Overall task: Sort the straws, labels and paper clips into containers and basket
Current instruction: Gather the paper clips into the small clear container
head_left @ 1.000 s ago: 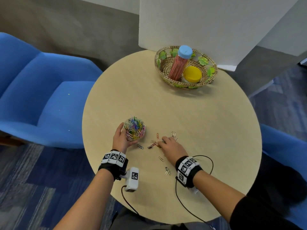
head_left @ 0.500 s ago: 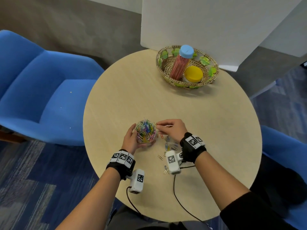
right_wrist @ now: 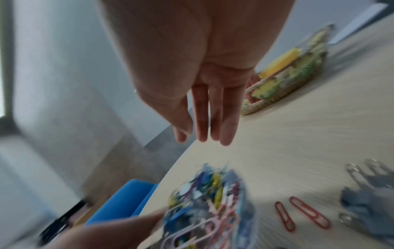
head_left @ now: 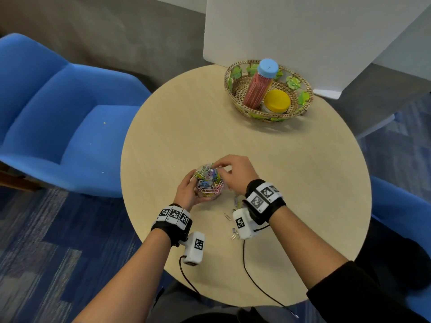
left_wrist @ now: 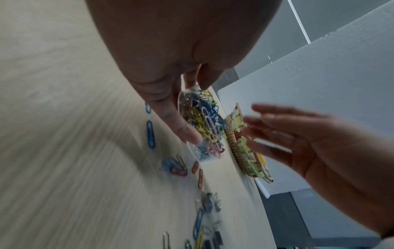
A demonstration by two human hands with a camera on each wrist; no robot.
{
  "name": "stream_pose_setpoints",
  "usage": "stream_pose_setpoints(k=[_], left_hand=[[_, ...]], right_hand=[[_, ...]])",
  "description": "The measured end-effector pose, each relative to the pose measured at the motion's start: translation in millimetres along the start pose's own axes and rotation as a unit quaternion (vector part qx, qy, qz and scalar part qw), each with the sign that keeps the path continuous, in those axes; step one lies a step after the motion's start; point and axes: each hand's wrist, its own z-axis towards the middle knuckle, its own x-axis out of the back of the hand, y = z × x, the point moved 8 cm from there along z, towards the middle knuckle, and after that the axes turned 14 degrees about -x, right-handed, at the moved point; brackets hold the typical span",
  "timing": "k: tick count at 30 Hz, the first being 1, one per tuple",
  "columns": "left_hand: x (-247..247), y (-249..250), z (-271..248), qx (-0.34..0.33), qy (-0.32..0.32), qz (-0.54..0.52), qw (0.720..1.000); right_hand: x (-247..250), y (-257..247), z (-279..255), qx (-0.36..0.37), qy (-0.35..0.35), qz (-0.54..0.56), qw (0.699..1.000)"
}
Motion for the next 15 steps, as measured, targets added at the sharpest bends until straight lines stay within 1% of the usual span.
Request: stream_pose_setpoints(k=[2, 3, 4, 5, 6, 8, 9, 12, 15], left_hand=[[16.3, 5.8, 3.4, -0.014, 0.026, 0.005, 1.0], [26.5, 9.1, 5.7, -0.022, 0.043, 0.004, 0.999], [38.6, 13.3, 7.5, -0.029, 0.063, 0.001, 0.998], [52.6, 16.9, 9.9, -0.034, 0.083, 0.0, 0.996], [66.4, 21.5, 11.5, -0.037, 0.101, -0.005, 0.994], [91.8, 33.0, 15.1, -0.048, 0.124, -0.005, 0.991], [103.9, 38.8, 16.6, -0.056, 0.134, 0.001, 0.989], [127.9, 56.2, 17.6, -0.082, 0.152, 0.022, 0.985], [135.5, 59.4, 14.9, -0.076, 0.169, -0.008, 0.983]], right_hand=[[10.8, 25.4, 4.2, -0.065, 0.069, 0.067, 0.993], [8.0, 37.4, 6.4, -0.097, 0.078, 0.068, 0.99], [-2.2, 46.1, 8.2, -0.121, 0.058, 0.041, 0.99], [-18.6, 50.3, 9.4, -0.131, 0.017, -0.001, 0.991], [-38.6, 50.2, 9.0, -0.123, -0.03, -0.046, 0.991], [-74.9, 38.3, 3.6, -0.068, -0.103, -0.122, 0.985], [-88.7, 28.7, 1.1, -0.032, -0.118, -0.155, 0.98], [-121.3, 1.0, -5.6, 0.065, -0.133, -0.253, 0.956], [-150.6, -11.4, -20.4, 0.131, -0.169, -0.342, 0.915]])
